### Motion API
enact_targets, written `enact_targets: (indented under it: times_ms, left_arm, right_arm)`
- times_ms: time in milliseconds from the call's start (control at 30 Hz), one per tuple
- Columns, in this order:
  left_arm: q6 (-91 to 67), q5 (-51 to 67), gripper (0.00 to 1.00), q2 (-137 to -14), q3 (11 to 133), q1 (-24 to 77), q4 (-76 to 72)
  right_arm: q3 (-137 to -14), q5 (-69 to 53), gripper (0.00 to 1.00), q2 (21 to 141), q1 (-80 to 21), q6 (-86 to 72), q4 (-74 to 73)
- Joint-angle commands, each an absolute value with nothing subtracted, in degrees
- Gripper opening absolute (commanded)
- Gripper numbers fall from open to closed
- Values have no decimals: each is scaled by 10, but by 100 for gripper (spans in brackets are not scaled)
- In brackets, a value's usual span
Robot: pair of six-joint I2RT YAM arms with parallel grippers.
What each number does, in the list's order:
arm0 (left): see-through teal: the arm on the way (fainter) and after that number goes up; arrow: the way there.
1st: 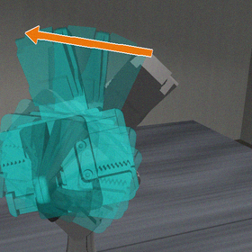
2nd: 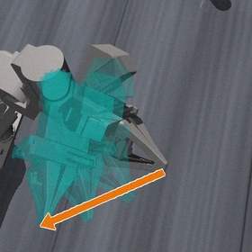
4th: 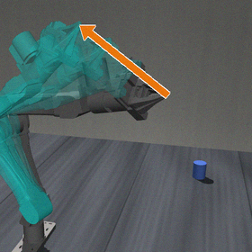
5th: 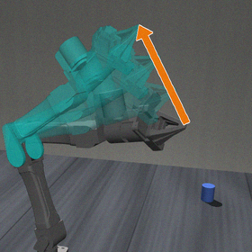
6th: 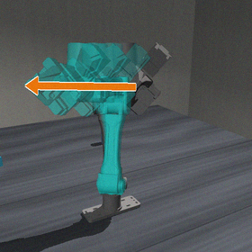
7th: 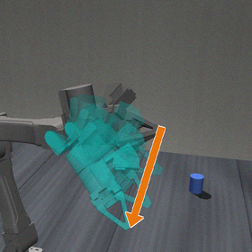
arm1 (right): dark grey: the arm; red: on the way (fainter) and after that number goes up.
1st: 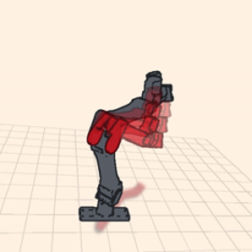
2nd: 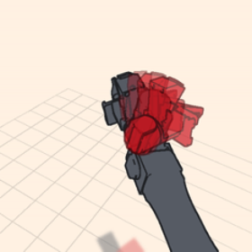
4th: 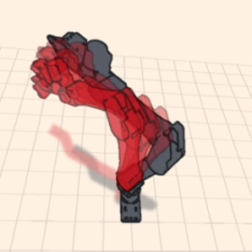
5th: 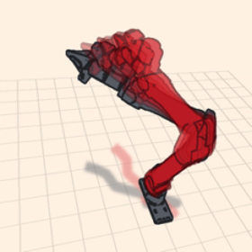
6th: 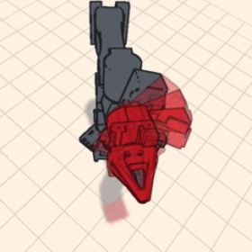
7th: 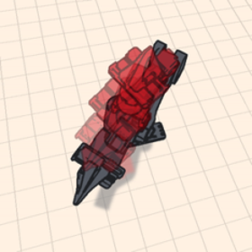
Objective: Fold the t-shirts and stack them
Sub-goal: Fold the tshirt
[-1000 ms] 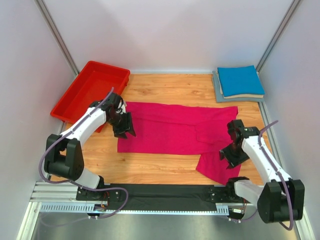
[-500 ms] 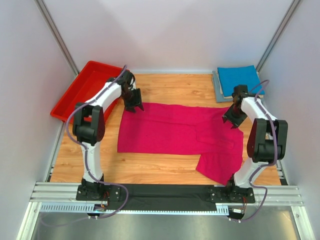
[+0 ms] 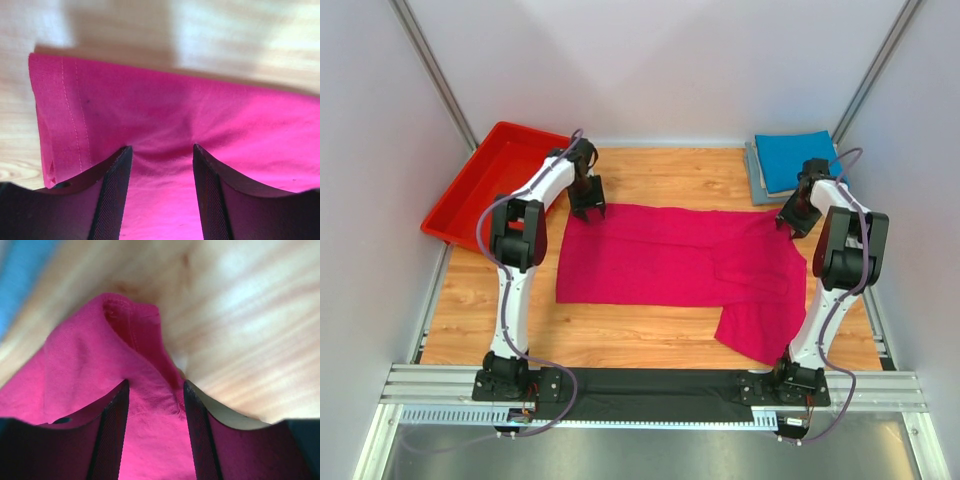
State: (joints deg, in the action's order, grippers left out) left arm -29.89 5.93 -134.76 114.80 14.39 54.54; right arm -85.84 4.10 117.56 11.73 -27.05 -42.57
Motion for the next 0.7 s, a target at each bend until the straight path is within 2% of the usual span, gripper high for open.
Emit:
enact_targets:
  times_ms: [0, 233, 400, 567, 633, 667]
  left_arm:
    - [-311, 48, 59, -1382, 1195, 139, 552]
    - [-314, 66, 61, -1404, 1234, 127, 548]
    - [-294, 105, 61, -1369, 1253, 120, 578]
    - [-323, 122, 65, -1234, 1194, 120, 596]
    - [-336, 141, 65, -1194, 1122, 120, 589]
    - [-337, 159, 65, -1151, 1093, 124, 575]
  right_arm:
    - [-894, 22, 49, 1208, 120, -234, -391]
    - [-932, 14, 50, 1238, 120, -210, -379]
    - [-951, -11, 50, 1195, 118, -219, -422]
    - [-991, 42, 56, 1111, 118, -353, -651]
    - [-939, 49, 56, 1062, 119, -405, -708]
    - [-864, 56, 56, 1036, 118, -457, -717]
